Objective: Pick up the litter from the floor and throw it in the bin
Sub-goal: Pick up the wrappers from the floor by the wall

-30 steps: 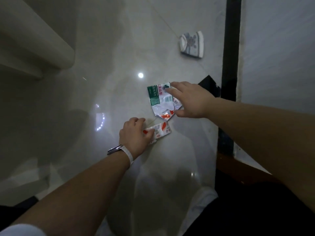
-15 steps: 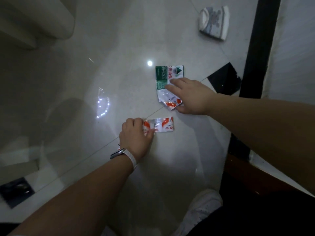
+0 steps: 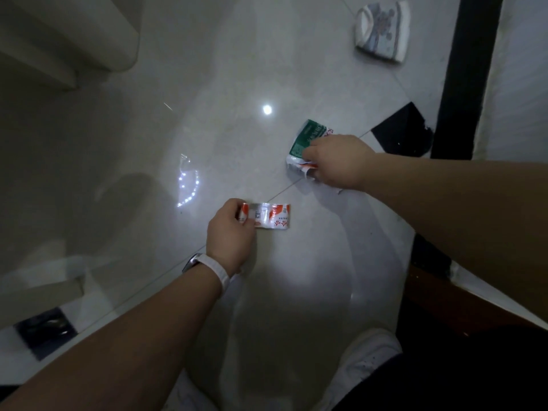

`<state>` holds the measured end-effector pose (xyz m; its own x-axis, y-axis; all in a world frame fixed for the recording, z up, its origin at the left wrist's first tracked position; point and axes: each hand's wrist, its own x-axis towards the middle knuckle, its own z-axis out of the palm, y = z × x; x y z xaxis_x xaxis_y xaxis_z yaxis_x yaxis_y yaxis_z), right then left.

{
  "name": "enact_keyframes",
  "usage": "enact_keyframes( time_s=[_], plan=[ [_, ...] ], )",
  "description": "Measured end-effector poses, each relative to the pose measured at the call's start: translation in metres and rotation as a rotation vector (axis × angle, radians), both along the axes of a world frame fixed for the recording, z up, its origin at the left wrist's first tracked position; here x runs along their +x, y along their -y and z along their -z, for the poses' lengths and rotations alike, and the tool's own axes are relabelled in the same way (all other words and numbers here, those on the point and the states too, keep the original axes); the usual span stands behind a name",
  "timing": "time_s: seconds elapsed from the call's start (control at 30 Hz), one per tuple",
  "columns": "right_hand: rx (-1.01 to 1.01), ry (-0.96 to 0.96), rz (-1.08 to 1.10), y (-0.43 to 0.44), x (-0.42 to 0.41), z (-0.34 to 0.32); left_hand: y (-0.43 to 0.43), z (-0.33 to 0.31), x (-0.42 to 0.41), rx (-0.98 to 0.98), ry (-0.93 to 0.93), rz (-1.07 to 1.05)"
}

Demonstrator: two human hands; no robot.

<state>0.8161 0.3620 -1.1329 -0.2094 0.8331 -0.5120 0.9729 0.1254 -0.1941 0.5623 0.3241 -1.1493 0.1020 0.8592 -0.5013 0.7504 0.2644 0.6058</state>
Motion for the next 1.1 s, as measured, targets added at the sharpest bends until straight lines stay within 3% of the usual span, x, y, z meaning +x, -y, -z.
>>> enact_keyframes(
  time_s=[0.23,0.6,0.77,1.0,1.1],
  plan=[
    [0.048,-0.041,0.131,-0.004,-0.003,-0.012,-0.024,-0.015,-0.001,-0.006,0.061,-0.007],
    [0.061,-0.105,0.061,-0.009,-0.031,-0.024,0.000,-0.040,-0.050,-0.177,-0.069,0.227],
    [0.084,-0.160,0.028,-0.005,-0.042,-0.020,0.016,-0.019,-0.070,-0.052,-0.264,0.434],
    [-0.128,-0.140,-0.050,0.005,-0.043,-0.014,0.030,-0.008,-0.066,-0.001,-0.394,0.447],
    [-0.107,-0.184,0.003,0.006,-0.041,-0.016,0.031,-0.008,-0.059,0.005,-0.416,0.465]
  ],
)
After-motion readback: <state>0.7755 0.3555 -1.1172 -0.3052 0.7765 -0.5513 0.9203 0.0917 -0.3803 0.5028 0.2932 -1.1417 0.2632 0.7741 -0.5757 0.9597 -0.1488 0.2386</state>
